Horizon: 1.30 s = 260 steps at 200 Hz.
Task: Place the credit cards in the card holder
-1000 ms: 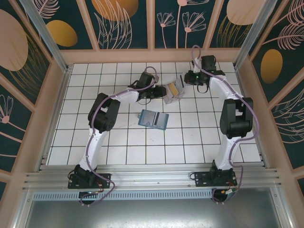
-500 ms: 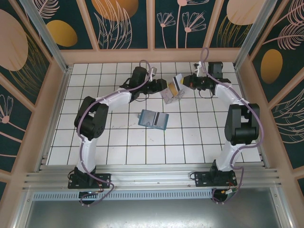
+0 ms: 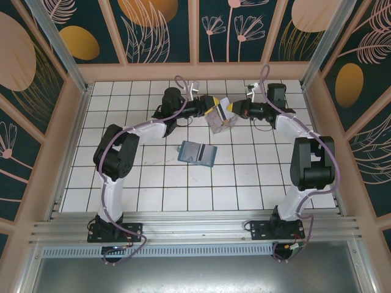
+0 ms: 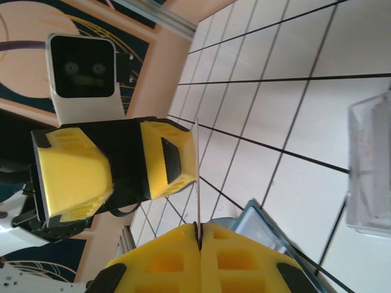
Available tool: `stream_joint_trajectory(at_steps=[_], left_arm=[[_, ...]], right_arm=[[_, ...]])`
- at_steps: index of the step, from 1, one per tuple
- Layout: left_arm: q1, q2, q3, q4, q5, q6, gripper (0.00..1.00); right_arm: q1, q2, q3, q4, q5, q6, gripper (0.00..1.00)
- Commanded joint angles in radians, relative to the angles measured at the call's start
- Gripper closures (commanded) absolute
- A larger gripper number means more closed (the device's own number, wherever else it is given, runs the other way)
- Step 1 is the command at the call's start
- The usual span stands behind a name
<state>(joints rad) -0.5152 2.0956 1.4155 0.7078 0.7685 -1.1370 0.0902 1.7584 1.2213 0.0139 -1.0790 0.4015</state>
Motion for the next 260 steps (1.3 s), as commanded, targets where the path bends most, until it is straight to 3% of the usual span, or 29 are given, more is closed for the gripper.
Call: stream_joint_trajectory(at_steps=[1,76,163,180,215,226,247,260], left_arm=[[0.006,0.036,0.015,0.093,0.041,-0.054,0.55],[0.016,0.007,-0.006,-0.024,0.006,0.024,0.53],[0.016,0.033,0.023,0.018,0.027,-0.013,0.54],[0.017,0.035,0.028,0.023,0.031,-0.018,0.59],[0.016,0.038,0.013,0.062,0.047,-0.034,0.77],[0.017,0.037,0.005,0.068,0.055,-0.032,0.83],[0.031,0.034,-0.014,0.075,0.065,-0.034,0.92],[0.044,0.032,-0.028,0.081,0.083,-0.036,0.95]], right_arm=[[0.02,-0.029,-0.015,0.093,-0.054,0.042,1.0],[0.001,-0.07,-0.036,0.162,-0.022,0.097,1.0],[0.015,-0.06,-0.08,0.261,-0.052,0.169,1.0],[0.039,-0.042,-0.075,0.251,-0.038,0.164,1.0],[0.067,-0.016,-0.071,0.254,0.009,0.169,1.0],[0.065,-0.018,-0.072,0.251,0.023,0.169,0.94],[0.046,-0.039,-0.081,0.218,0.081,0.157,0.7],[0.025,-0.062,-0.092,0.2,0.126,0.159,0.64]])
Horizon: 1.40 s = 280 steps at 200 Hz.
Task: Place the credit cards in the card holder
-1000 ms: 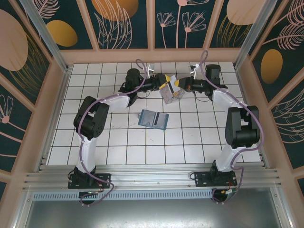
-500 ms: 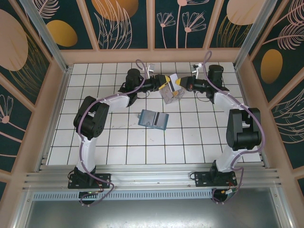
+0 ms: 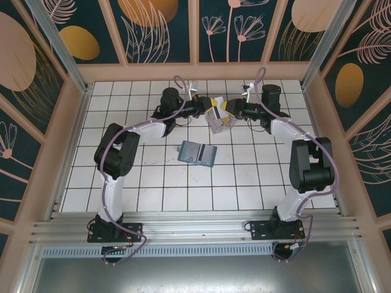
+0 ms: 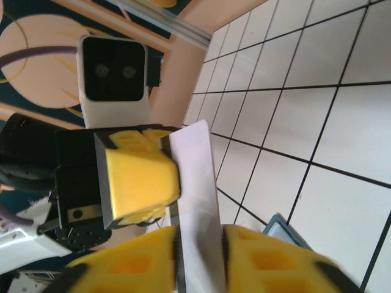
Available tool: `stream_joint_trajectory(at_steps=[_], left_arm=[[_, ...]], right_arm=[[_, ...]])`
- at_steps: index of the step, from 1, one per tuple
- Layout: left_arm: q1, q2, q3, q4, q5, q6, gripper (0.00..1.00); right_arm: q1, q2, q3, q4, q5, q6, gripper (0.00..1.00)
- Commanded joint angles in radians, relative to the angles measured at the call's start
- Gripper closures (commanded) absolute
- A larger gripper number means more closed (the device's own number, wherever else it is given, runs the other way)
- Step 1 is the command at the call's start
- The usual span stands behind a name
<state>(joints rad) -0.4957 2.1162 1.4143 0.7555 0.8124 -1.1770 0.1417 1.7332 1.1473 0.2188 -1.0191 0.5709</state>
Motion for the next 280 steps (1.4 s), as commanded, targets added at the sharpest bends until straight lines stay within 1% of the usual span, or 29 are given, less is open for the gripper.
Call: stream_joint_trajectory(at_steps=[1,16,26,34,52,68,94,111,127,149,169,190,214,231,262,274,280], left_arm=[[0.026,0.011,-0.028,0.033,0.042,0.005,0.95],[0.037,0.005,-0.035,0.01,0.072,0.025,0.97],[0.039,0.002,-0.025,-0.045,0.094,0.068,0.97],[0.039,0.002,-0.008,-0.121,0.113,0.124,0.97],[0.039,0.002,0.024,-0.257,0.157,0.221,0.97],[0.039,0.004,0.039,-0.316,0.19,0.263,0.97],[0.04,0.004,0.05,-0.362,0.208,0.299,0.96],[0.04,-0.001,0.054,-0.362,0.206,0.301,0.96],[0.043,-0.007,0.06,-0.362,0.202,0.302,0.96],[0.056,-0.014,0.058,-0.36,0.199,0.298,0.97],[0.062,-0.017,0.06,-0.358,0.205,0.295,0.97],[0.062,-0.013,0.067,-0.345,0.219,0.283,0.97],[0.062,0.001,0.099,-0.391,0.242,0.312,0.97],[0.062,0.002,0.12,-0.437,0.256,0.345,0.97],[0.062,0.011,0.171,-0.564,0.248,0.43,0.95],[0.063,0.016,0.178,-0.585,0.241,0.442,0.9],[0.065,0.016,0.175,-0.588,0.23,0.442,0.84]], right_arm=[[-0.028,-0.038,-0.019,-0.008,0.071,-0.011,0.64],[-0.044,-0.058,-0.021,-0.065,0.148,-0.038,0.61],[-0.045,-0.055,-0.018,-0.095,0.163,-0.06,0.59],[-0.041,-0.044,-0.015,-0.102,0.145,-0.065,0.58],[-0.018,-0.013,-0.021,-0.065,0.062,-0.054,0.57],[0.015,0.006,-0.013,-0.057,0.03,-0.065,0.56],[0.051,0.031,-0.008,-0.025,-0.018,-0.053,0.55],[0.065,0.045,0.008,-0.065,-0.003,-0.076,0.55],[0.058,0.044,-0.003,-0.084,0.033,-0.082,0.56],[0.033,0.015,-0.054,-0.037,0.047,-0.049,0.55],[0.025,0.002,-0.075,-0.035,0.05,-0.048,0.56],[0.04,0.018,-0.08,-0.018,0.003,-0.042,0.56],[0.069,0.031,-0.076,0.005,-0.037,-0.042,0.58],[0.073,0.038,-0.068,0.011,-0.055,-0.04,0.63],[0.073,0.042,-0.063,0.014,-0.074,-0.04,0.89],[0.073,0.037,-0.07,0.015,-0.074,-0.04,0.97],[0.073,0.033,-0.074,0.011,-0.07,-0.043,1.0]])
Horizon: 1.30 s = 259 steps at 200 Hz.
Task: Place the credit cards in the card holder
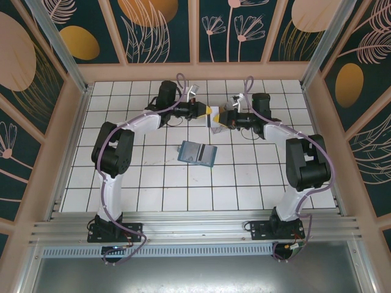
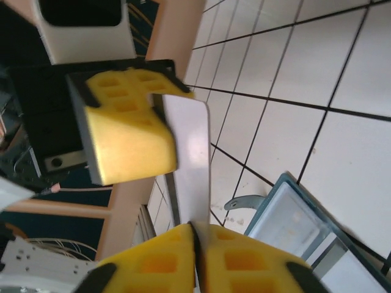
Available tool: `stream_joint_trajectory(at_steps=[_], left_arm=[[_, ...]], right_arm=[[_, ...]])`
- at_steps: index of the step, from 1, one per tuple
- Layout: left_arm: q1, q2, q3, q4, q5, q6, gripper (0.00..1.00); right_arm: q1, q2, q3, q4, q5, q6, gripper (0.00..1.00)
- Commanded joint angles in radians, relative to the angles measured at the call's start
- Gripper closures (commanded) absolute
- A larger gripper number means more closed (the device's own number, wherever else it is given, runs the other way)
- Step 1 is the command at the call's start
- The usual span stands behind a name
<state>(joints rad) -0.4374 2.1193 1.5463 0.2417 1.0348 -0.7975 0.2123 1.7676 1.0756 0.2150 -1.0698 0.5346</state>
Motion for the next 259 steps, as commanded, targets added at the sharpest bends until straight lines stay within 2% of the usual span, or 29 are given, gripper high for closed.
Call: stream_joint_trajectory(at_steps=[1,25,38,57,78,111,137,189,240,259], left_arm=[[0.008,0.013,0.042,-0.074,0.006,0.063,0.82],[0.03,-0.008,-0.001,-0.073,-0.054,0.061,0.64],[0.048,-0.038,-0.048,-0.064,-0.083,0.064,0.58],[0.065,-0.092,-0.113,-0.121,-0.15,0.125,0.56],[0.065,-0.15,-0.169,-0.268,-0.27,0.243,0.55],[0.065,-0.252,-0.292,-0.453,-0.492,0.373,0.5],[0.065,-0.347,-0.388,-0.502,-0.627,0.404,0.47],[0.04,-0.438,-0.469,-0.562,-0.722,0.398,0.44],[0.003,-0.349,-0.447,-0.532,-0.684,0.386,0.44],[-0.004,-0.319,-0.442,-0.515,-0.653,0.376,0.49]], right_arm=[[0.003,-0.003,-0.003,0.012,-0.018,-0.008,1.0],[0.003,-0.024,-0.03,-0.034,0.019,-0.031,1.0],[0.004,-0.042,-0.058,-0.043,0.043,-0.027,1.0],[0.016,-0.065,-0.101,-0.078,0.136,-0.012,1.0],[0.052,-0.075,-0.155,-0.094,0.244,0.023,1.0],[0.123,-0.071,-0.193,-0.09,0.326,0.031,1.0],[0.145,-0.054,-0.184,-0.101,0.345,0.025,1.0],[0.168,-0.03,-0.155,-0.114,0.365,0.015,1.0],[0.202,-0.015,-0.135,-0.145,0.397,0.004,1.0],[0.216,-0.025,-0.152,-0.148,0.438,0.019,1.0]])
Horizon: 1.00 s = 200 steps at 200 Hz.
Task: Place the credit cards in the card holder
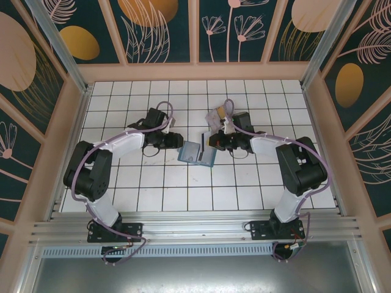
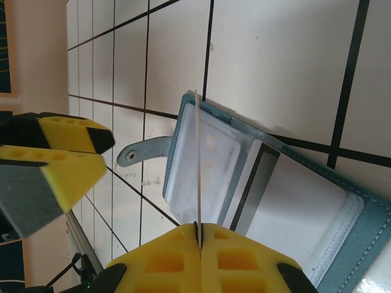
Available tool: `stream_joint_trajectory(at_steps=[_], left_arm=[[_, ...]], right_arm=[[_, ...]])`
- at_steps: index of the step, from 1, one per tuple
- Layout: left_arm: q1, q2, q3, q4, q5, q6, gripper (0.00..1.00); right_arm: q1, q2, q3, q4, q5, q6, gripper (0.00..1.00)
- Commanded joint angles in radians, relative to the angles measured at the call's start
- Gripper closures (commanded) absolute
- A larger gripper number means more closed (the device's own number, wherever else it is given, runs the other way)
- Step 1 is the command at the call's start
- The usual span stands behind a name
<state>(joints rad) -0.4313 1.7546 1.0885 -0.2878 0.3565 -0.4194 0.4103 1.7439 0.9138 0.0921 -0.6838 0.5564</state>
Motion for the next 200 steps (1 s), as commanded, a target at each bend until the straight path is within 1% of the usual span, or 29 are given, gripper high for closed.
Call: stream_joint_trajectory(at_steps=[1,21,29,41,62,70,103,154,200], left_arm=[[-0.011,0.047,0.016,0.015,0.026,-0.002,0.49],[-0.014,0.066,0.003,0.027,0.03,-0.001,0.53],[-0.013,0.073,-0.001,0.029,0.027,0.001,0.57],[-0.013,0.079,-0.009,0.033,0.027,0.001,0.66],[-0.013,0.085,-0.02,0.043,0.041,-0.005,0.84],[-0.013,0.082,-0.026,0.049,0.049,-0.009,0.88],[-0.013,0.054,-0.074,0.077,0.074,-0.034,0.98],[-0.019,0.011,-0.171,0.107,0.1,-0.066,0.99],[-0.022,0.019,-0.187,0.134,0.101,-0.076,0.99]], right_arm=[[0.018,-0.002,0.008,-0.025,0.054,-0.001,1.0],[0.031,-0.006,-0.023,-0.002,0.075,0.028,1.0],[0.037,-0.008,-0.039,0.019,0.074,0.045,1.0],[0.045,-0.006,-0.051,0.037,0.072,0.061,1.0],[0.052,0.002,-0.058,0.043,0.07,0.081,1.0],[0.053,0.004,-0.065,0.052,0.062,0.093,1.0],[0.053,0.008,-0.084,0.073,0.03,0.116,1.0],[0.041,-0.008,-0.148,0.106,0.021,0.149,1.0],[0.035,-0.009,-0.161,0.089,-0.003,0.122,1.0]])
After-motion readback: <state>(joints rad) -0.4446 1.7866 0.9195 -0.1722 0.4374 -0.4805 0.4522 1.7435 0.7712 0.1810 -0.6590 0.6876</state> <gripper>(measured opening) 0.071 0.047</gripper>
